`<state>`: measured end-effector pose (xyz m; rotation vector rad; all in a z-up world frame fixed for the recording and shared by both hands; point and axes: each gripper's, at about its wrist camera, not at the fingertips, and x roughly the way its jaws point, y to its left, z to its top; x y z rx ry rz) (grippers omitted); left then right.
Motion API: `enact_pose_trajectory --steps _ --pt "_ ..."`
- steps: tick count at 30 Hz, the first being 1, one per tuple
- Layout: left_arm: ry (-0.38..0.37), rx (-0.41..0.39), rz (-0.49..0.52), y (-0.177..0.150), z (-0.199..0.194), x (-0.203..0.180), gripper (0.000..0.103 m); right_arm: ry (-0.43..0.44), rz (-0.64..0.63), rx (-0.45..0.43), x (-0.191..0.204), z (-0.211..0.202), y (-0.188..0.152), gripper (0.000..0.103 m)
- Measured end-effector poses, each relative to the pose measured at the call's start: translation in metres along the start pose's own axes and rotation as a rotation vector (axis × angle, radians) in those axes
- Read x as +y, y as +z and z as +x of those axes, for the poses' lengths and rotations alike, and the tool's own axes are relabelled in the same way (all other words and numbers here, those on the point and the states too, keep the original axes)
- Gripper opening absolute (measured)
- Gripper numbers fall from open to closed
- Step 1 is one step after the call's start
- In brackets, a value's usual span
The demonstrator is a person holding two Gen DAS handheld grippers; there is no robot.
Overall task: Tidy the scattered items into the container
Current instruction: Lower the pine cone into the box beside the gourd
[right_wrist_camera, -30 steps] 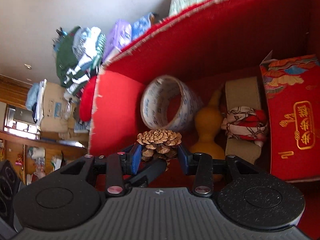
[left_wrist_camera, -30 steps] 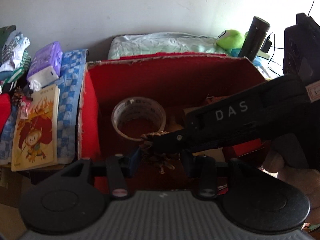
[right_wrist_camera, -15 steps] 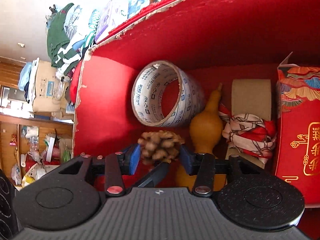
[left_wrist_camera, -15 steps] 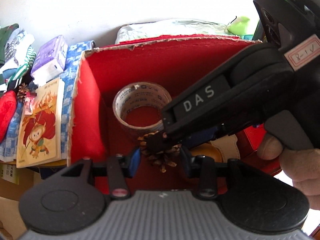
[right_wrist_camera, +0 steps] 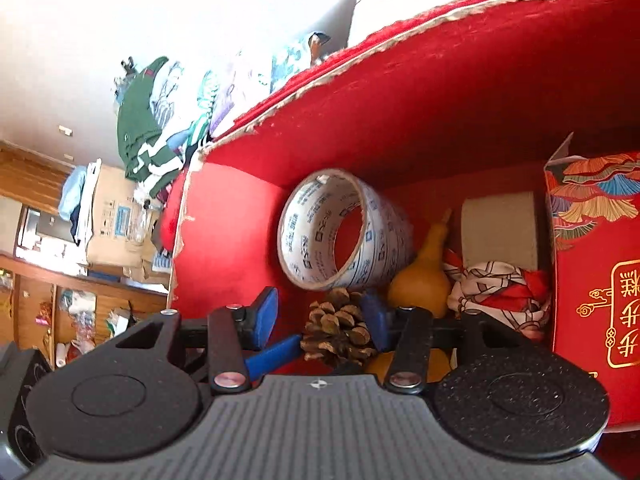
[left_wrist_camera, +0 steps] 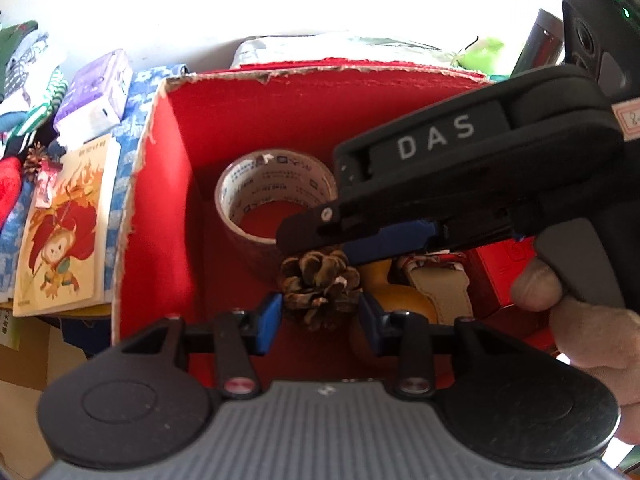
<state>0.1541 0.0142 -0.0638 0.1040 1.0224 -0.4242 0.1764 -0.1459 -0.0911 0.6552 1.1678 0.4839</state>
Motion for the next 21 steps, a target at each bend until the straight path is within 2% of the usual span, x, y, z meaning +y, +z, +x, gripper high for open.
enact_pose_trajectory --steps 6,12,21 --pt "-0.020 -0.011 -0.012 -0.002 -0.008 0.003 0.038 -0.009 0.003 0.008 0.005 0.004 0.004 0.050" --pt "-0.033 -0.017 -0.007 0.001 -0.006 0.002 0.038 -0.043 0.021 -0.070 0.004 0.000 0.001 0.047" --pt "-0.010 -0.011 -0.019 0.009 0.007 -0.002 0.039 -0.080 0.005 -0.096 0.010 0.004 0.003 0.045"
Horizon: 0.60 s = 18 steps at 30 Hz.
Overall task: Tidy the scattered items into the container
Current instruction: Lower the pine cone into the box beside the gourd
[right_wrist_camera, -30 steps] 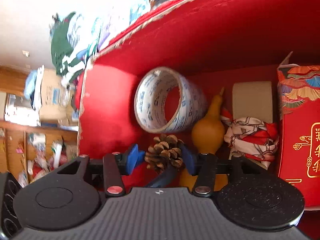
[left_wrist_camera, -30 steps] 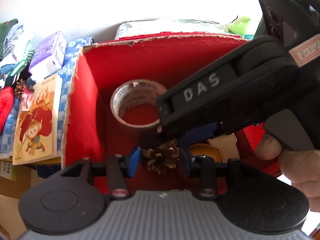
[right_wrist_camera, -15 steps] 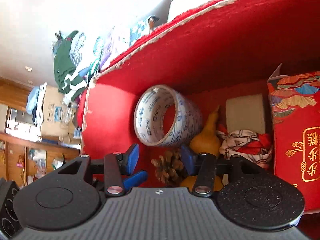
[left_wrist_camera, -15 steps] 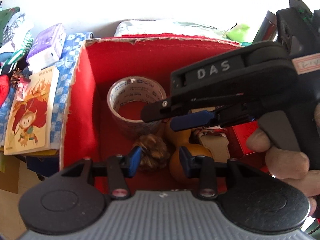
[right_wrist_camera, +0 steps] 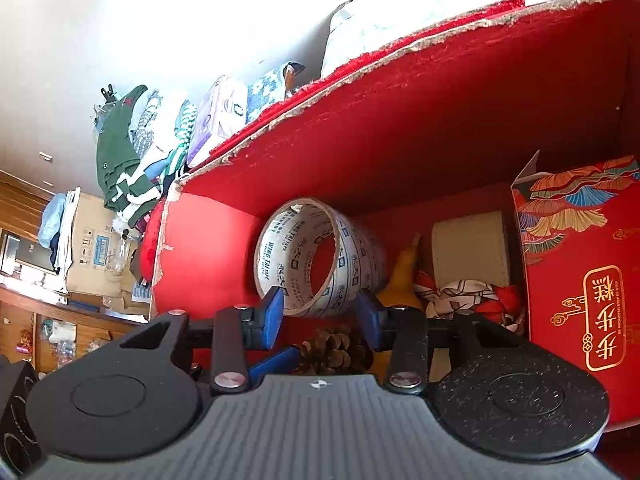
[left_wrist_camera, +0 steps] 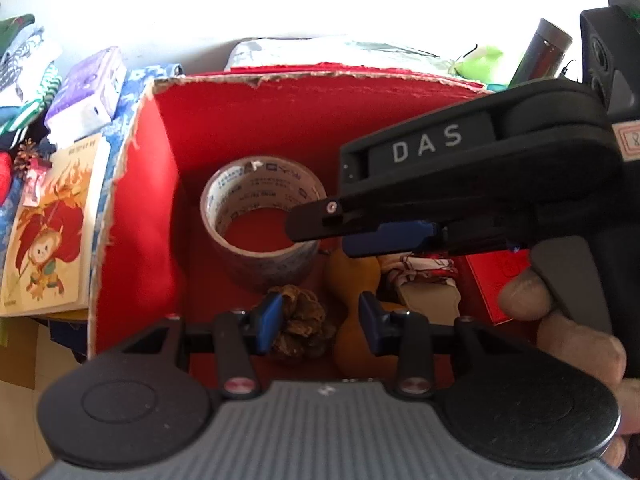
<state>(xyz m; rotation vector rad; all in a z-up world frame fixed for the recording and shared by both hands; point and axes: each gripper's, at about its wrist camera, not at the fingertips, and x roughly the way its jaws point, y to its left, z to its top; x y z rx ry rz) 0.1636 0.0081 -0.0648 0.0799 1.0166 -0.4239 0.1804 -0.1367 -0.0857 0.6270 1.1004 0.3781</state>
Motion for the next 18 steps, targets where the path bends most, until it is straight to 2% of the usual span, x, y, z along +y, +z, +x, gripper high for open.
enact_pose_trajectory --steps 3,8,14,18 --pt "0.017 -0.002 -0.001 0.0012 0.0021 0.0010 0.046 -0.010 -0.003 -0.005 0.0007 0.0004 0.0002 0.045" --pt "0.045 -0.010 0.010 -0.0031 0.0056 -0.0045 0.050 -0.026 -0.011 -0.010 0.0032 0.0028 0.0009 0.044" --pt "0.054 -0.018 -0.025 -0.0045 0.0076 -0.0020 0.058 -0.046 -0.042 -0.004 0.0062 0.0047 0.0007 0.031" --pt "0.079 -0.033 -0.033 -0.0057 0.0065 -0.0041 0.069 -0.046 -0.049 -0.003 0.0056 0.0051 0.0009 0.031"
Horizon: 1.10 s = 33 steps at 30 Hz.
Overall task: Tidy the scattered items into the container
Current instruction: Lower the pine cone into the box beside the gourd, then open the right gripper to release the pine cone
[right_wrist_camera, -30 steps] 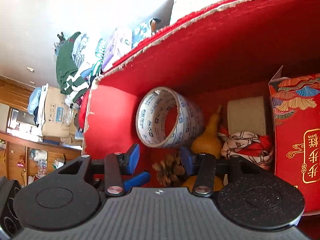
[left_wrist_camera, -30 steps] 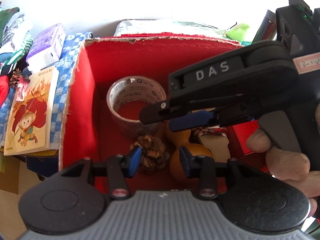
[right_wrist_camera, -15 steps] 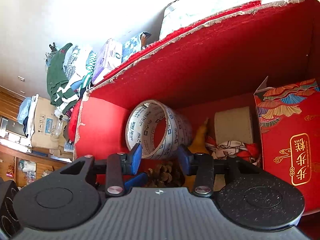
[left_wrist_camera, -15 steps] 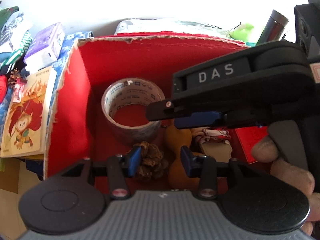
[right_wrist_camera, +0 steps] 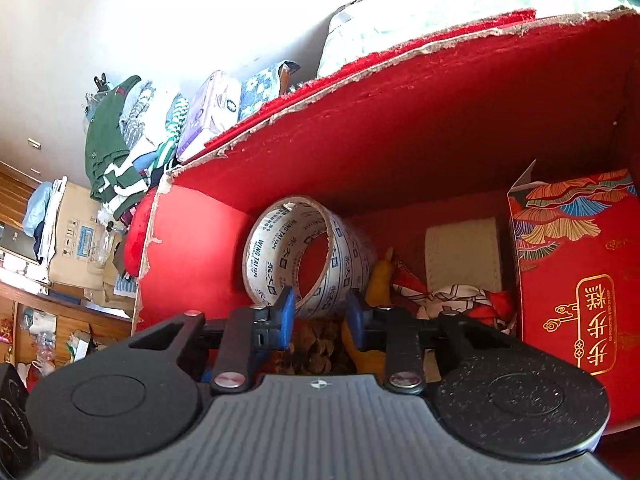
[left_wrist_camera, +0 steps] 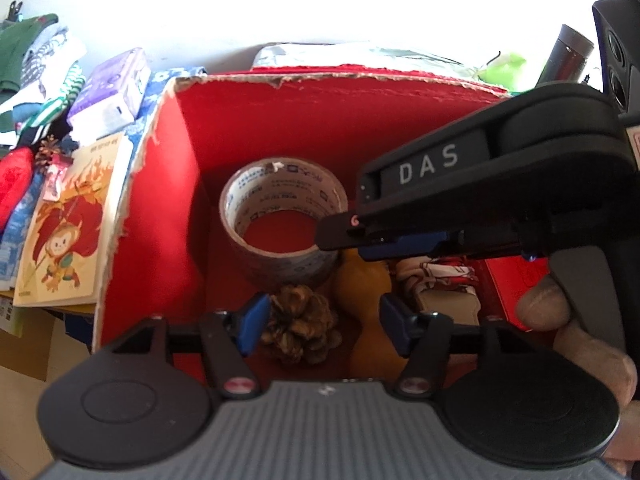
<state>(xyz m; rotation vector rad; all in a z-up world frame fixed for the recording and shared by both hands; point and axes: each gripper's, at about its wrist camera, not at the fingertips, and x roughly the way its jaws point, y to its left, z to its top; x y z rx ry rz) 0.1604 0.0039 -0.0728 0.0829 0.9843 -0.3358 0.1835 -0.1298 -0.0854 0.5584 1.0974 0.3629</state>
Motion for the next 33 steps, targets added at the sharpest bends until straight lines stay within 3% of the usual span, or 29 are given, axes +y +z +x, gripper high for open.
enact_pose_trajectory --steps 33 --pt "0.003 0.014 -0.018 -0.0002 0.0009 0.0020 0.074 0.003 -0.021 -0.007 0.0036 0.0008 -0.0021 0.031"
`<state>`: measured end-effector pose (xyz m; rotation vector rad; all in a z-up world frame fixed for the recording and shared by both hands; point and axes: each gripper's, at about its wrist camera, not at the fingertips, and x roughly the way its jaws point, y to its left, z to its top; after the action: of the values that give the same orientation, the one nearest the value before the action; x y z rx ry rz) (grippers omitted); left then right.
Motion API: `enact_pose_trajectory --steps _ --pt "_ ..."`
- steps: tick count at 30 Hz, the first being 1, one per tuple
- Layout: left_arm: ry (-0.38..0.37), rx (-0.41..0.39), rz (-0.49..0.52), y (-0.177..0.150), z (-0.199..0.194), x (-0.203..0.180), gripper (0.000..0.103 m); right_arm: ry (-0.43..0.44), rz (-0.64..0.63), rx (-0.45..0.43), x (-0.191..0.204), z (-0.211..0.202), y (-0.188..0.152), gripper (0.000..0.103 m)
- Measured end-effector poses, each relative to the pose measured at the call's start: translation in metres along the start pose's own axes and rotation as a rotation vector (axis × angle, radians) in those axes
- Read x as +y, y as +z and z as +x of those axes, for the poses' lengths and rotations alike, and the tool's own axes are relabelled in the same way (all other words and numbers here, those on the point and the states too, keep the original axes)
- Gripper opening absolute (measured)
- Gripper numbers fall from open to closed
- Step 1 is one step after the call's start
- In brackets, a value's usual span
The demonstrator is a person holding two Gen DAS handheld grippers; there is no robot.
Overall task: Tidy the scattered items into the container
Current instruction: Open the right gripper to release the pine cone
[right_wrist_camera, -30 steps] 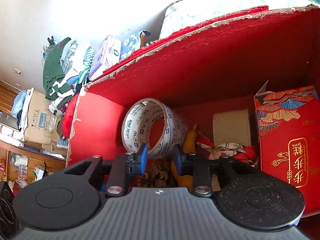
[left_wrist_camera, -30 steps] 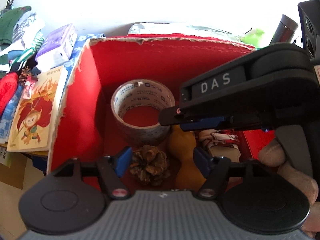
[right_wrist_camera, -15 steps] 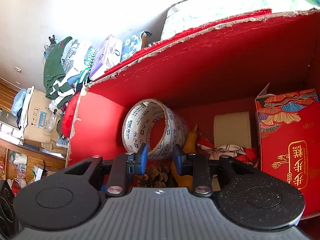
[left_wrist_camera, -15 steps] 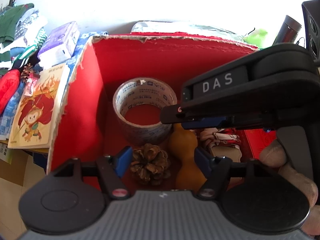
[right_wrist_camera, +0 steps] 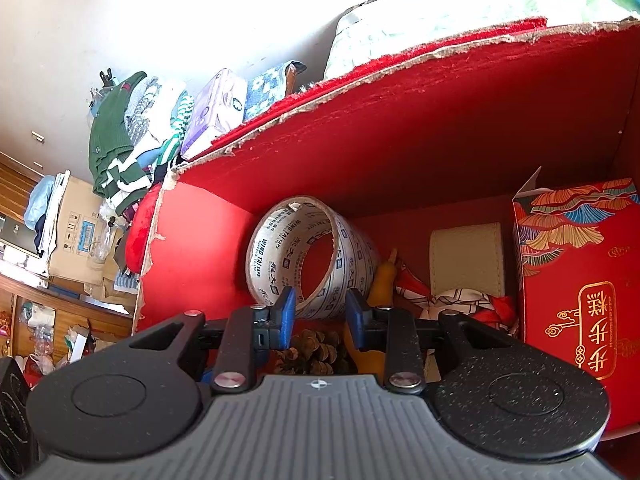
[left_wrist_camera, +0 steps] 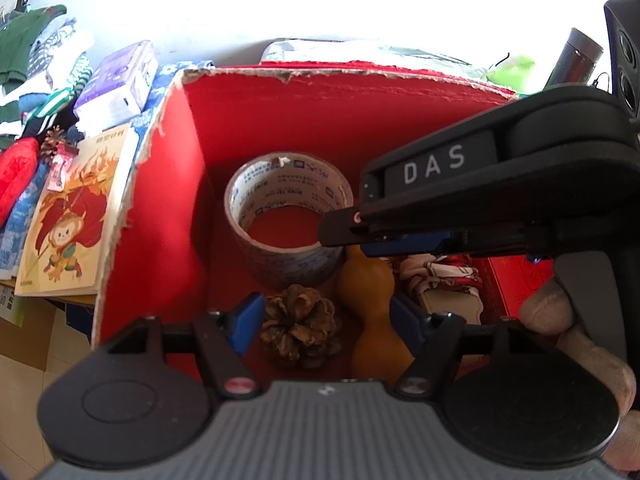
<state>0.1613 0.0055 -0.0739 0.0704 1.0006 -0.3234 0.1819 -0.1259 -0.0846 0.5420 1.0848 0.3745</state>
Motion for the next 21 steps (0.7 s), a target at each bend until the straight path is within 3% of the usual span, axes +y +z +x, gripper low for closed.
enact_pose_trajectory --steps 21 --pt "-0.065 -0.033 0.019 -0.0015 -0.0020 0.0024 0.079 0.012 -0.019 -0.019 0.0005 -0.0018 -0.0005 0.031"
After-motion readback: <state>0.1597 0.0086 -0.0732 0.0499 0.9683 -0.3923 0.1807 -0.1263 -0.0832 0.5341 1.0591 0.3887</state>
